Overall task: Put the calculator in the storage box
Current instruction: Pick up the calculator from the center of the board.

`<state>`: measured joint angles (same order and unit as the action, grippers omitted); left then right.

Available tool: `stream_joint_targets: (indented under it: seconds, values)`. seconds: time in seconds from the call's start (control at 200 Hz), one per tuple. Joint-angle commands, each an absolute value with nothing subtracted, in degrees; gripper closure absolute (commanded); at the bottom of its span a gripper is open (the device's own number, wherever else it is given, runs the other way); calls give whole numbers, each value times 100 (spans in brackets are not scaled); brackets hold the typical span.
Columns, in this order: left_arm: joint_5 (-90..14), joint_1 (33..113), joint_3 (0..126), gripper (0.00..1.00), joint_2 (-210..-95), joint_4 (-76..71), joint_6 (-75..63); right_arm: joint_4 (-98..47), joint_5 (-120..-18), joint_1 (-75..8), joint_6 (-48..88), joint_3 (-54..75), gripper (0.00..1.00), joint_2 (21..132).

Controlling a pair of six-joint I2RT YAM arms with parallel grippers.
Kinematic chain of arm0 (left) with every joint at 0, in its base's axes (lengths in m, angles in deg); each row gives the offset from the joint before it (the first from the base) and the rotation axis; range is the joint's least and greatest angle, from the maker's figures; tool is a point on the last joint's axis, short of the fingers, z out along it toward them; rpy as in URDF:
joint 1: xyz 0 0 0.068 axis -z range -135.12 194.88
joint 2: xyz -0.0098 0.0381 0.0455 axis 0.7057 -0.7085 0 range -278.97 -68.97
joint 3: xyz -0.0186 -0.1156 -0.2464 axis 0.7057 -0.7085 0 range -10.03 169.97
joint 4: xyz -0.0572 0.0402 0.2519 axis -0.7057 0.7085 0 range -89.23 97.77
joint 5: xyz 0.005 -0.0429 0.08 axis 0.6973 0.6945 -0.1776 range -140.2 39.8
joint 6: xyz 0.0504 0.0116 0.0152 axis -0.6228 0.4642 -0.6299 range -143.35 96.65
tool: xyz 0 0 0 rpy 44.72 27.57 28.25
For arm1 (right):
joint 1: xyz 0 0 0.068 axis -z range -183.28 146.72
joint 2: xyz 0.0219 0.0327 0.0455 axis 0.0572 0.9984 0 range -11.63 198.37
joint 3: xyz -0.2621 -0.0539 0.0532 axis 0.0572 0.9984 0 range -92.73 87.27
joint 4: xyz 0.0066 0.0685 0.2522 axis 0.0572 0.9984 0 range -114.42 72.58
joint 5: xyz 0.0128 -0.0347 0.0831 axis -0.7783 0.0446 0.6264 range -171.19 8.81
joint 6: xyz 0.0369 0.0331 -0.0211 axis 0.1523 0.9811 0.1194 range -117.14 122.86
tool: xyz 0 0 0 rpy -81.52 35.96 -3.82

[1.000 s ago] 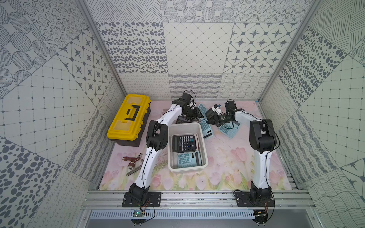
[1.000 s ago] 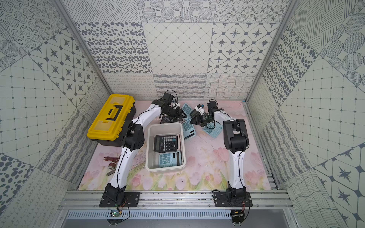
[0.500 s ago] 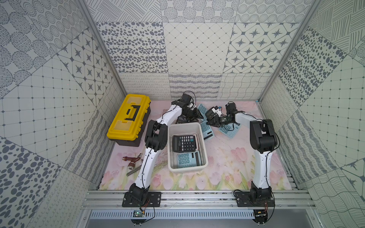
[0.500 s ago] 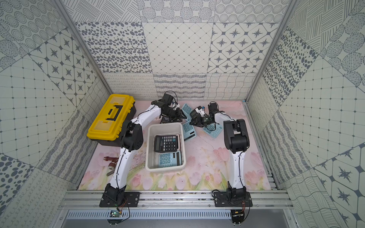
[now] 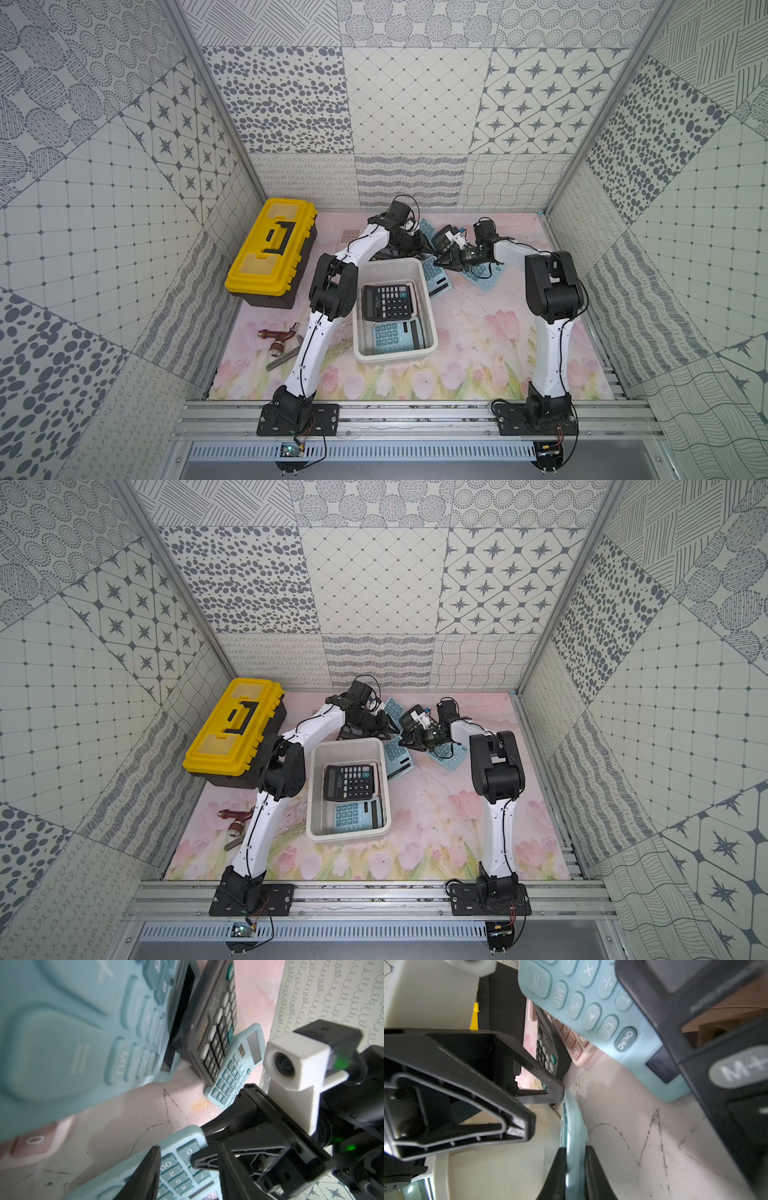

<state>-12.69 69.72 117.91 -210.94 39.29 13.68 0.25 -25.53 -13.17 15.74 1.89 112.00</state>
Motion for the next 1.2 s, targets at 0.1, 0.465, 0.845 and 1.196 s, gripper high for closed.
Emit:
stream_joint_targets:
  seconds: [0.1,0.465,0.845,1.196]
  values:
    - [-1222,6905,12099,41,-20315,3867,1623,20,-3360,-1134,1517,617,100,10162]
    - [-1397,6911,10997,12,-18703,3413,2159,64,-4665,-917,2312,1325,100,8421]
    - [-1619,6922,8041,0,-16539,1361,3679,-1433,-5664,-917,4342,2467,100,6516]
    - [-1936,7293,5659,2,-15419,-969,5584,-3958,-6856,-1633,6194,3968,100,5723]
